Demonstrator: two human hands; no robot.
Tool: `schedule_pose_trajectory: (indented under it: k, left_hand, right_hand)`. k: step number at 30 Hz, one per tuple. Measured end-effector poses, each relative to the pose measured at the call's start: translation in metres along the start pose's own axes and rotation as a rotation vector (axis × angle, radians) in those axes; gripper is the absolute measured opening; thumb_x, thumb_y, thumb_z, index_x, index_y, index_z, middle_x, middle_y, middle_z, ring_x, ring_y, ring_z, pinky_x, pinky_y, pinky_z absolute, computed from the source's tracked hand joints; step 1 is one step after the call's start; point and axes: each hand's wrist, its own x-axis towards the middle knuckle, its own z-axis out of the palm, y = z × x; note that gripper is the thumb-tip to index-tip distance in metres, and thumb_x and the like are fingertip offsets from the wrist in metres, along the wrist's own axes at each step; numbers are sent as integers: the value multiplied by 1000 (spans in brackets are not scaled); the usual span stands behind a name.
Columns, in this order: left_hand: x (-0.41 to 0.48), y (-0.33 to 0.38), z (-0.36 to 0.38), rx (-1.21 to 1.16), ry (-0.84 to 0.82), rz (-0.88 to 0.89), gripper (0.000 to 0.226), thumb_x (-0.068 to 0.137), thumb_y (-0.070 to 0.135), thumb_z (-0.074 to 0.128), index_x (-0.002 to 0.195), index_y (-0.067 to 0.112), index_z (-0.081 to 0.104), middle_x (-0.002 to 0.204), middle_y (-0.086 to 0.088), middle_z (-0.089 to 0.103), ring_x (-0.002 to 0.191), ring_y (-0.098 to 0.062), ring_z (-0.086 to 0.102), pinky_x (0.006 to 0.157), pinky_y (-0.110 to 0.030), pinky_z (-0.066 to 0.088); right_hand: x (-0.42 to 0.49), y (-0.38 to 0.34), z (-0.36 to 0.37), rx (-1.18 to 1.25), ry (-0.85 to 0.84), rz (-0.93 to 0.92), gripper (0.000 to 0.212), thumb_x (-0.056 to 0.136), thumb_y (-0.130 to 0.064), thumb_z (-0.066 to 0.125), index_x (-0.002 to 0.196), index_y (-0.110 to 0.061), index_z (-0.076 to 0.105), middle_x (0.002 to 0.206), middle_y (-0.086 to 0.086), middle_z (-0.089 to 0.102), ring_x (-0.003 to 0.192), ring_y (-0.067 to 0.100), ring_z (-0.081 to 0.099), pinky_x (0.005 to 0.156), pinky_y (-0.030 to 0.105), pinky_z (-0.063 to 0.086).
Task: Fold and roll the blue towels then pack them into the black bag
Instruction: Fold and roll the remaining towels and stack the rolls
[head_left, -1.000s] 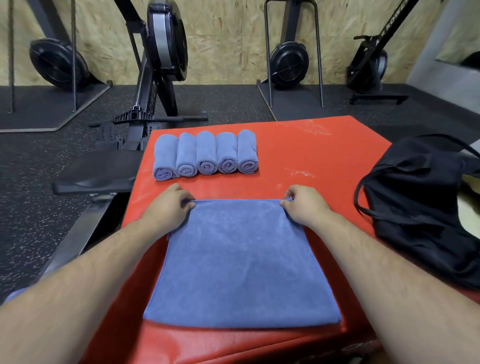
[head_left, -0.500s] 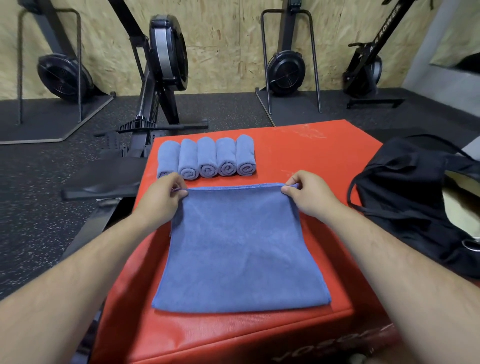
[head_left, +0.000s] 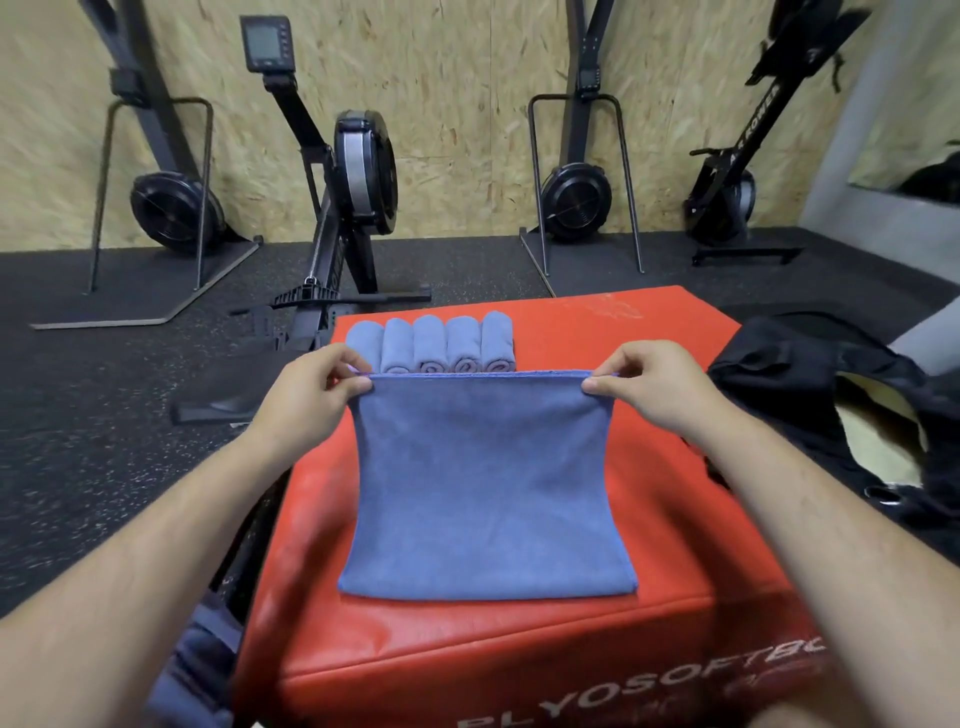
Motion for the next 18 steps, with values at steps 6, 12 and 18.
schedule_pose_trajectory:
  k: [6,12,18]
  left_hand:
    - [-23,18,-32,128,-6,114,13,91,13,68,86,25,69,79,2,61,79,-17,57,76,-37,46]
    - [-10,47,-65,125,0,31,13,91,14,66,81,21,69,77,6,69,76,-13,63,65,-25,45]
    - [30,82,-108,50,34,-68,18,95,8,61,80,16,64,70,-7,70,55,-18,67,55,-28,52]
  right_hand:
    - [-24,-18,-21,-37,-46,-173,20,85,-12,73,100,-24,67,92,-3,67,81,10,58,76,20,44]
    - [-17,-53,-42,-144,-95,-179,11,93,-16,63,86,-22,68,88,-3,69,84,17,60,72,20,42]
    - [9,-104,-68,-172,19,-174,13,94,-20,61,88,-12,69,85,2,67,77,18,57,70,30,44]
